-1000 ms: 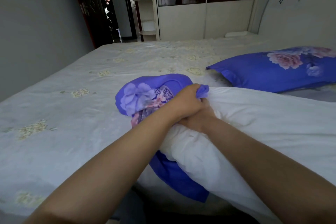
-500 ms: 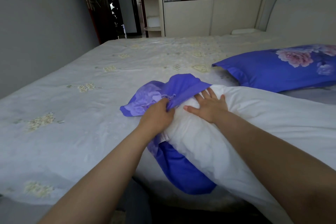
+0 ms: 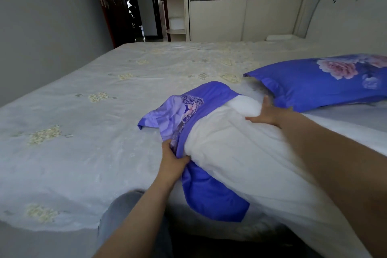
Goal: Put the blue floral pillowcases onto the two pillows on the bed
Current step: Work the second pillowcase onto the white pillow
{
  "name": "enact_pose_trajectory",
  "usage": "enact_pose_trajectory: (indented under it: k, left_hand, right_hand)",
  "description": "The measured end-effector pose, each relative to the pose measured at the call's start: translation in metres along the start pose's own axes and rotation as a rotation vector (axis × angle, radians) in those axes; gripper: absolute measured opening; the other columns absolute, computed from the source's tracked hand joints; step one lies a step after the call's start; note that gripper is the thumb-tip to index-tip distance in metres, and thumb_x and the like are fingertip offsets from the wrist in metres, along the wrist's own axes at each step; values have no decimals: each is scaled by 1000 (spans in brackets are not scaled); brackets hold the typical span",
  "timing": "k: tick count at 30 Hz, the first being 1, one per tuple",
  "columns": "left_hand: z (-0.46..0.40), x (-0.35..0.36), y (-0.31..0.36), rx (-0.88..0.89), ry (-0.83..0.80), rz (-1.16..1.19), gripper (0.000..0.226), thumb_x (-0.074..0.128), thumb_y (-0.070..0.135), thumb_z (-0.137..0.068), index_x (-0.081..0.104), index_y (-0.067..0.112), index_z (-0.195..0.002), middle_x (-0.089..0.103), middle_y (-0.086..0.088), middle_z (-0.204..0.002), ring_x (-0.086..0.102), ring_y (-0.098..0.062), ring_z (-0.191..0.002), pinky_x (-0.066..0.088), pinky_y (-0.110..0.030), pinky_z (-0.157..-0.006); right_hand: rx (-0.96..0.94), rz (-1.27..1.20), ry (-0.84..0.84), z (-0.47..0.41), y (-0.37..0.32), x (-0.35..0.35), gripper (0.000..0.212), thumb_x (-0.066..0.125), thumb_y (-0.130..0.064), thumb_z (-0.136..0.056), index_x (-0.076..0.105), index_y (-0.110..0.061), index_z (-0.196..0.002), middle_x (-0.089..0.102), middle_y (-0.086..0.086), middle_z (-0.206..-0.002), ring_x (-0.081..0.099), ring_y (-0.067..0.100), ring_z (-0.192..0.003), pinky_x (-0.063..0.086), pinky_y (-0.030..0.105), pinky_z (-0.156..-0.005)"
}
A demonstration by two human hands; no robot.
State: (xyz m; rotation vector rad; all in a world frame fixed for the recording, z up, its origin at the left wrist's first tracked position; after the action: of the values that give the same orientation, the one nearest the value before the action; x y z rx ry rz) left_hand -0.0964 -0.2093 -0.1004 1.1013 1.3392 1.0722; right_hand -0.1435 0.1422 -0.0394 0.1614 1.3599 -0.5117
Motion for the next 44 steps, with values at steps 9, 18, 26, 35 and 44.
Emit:
enact_pose_trajectory:
  k: [9,18,26,35,44]
  left_hand:
    - [-24,40,43,-12,38,381,91,77,7,-75,21,22,-145,48,7,-133,53,-13,-116,43,-32,-100]
    - [-83,-8,44,-88,63,10,23,64,10,-74,63,4,-96,67,-9,-84,63,-23,-79,47,-26,-67]
    - [26,25,15,146,23,-211,11,50,20,-95,57,12,-92,63,-3,-84,57,-19,-79,36,-22,-62]
    - [-1,-10,48,276,223,-326,62,53,16,-90,28,33,-144,38,-6,-139,50,-22,-108,40,-28,-86]
    - [27,-4,70,512,249,-197,25,44,3,-80,56,15,-99,59,5,-89,53,-12,-75,42,-20,-66]
  right_hand:
    - [-44,100,-128,33,-48,-29,51,53,-37,-92,47,-11,-135,47,10,-140,47,28,-125,36,36,-104]
    - [-5,-155,-35,53,-32,-42,57,47,-39,-96,32,-12,-145,36,10,-148,37,28,-134,32,35,-102]
    - [168,-342,255,50,20,5,50,34,-42,-97,58,-1,-113,59,24,-115,56,37,-107,44,43,-88]
    - [97,-310,362,56,14,5,53,42,-49,-94,43,-7,-126,57,20,-117,56,36,-107,43,41,-85]
    - [177,-286,365,52,26,7,50,20,-40,-102,46,-8,-130,52,17,-132,50,34,-119,38,41,-96]
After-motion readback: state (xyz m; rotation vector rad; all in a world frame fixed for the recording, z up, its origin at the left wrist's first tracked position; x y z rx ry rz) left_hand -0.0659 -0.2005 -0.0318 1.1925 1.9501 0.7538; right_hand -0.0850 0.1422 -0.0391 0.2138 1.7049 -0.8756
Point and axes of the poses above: each hand's wrist, its own z-axis away from the middle knuckle, its own x-axis out of the palm, y = z × x, the point moved 9 cm from there along -z, towards the middle knuckle
